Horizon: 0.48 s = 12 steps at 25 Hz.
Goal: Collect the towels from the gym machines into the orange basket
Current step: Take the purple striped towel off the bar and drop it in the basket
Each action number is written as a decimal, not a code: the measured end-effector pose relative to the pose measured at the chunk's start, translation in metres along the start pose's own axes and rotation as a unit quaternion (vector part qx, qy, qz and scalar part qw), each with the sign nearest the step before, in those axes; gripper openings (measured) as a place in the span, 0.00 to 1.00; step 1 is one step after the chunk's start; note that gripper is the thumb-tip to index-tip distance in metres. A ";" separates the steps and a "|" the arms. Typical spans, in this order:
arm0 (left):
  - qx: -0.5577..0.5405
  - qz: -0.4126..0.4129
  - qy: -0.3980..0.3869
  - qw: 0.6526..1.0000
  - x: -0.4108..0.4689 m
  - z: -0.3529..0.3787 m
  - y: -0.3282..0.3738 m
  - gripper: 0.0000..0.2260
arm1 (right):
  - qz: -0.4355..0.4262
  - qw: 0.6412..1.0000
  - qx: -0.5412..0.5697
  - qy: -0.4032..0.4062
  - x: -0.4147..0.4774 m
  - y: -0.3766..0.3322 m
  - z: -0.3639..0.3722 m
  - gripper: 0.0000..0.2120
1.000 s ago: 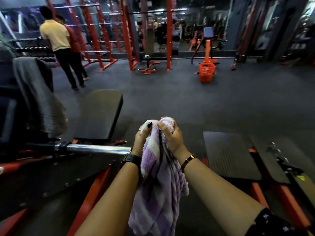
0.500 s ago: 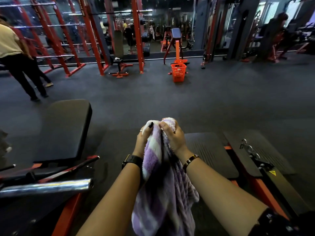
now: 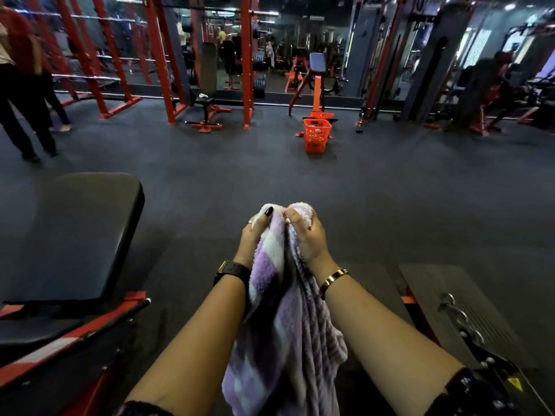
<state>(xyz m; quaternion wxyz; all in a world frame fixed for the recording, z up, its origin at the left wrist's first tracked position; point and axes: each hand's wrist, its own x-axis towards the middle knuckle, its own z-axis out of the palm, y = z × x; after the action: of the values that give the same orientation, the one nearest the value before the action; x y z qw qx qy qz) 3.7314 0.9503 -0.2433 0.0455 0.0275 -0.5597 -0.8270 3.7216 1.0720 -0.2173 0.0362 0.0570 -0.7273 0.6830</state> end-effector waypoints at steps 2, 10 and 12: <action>0.014 0.007 -0.005 1.000 0.032 -0.012 0.009 0.23 | 0.009 1.000 0.008 0.002 0.029 -0.001 0.016 0.23; 0.029 0.005 0.023 0.999 0.145 -0.050 0.022 0.25 | 0.016 1.000 0.024 -0.009 0.139 0.015 0.065 0.26; 0.025 0.003 0.026 0.999 0.179 -0.056 0.022 0.25 | 0.017 0.999 0.028 -0.017 0.175 0.020 0.074 0.26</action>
<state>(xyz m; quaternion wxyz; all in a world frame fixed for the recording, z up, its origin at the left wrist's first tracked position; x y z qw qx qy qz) 3.5594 0.8716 -0.2429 0.0614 0.0483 -0.5790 -0.8116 3.5469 0.9935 -0.2194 0.0100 0.0573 -0.7089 0.7029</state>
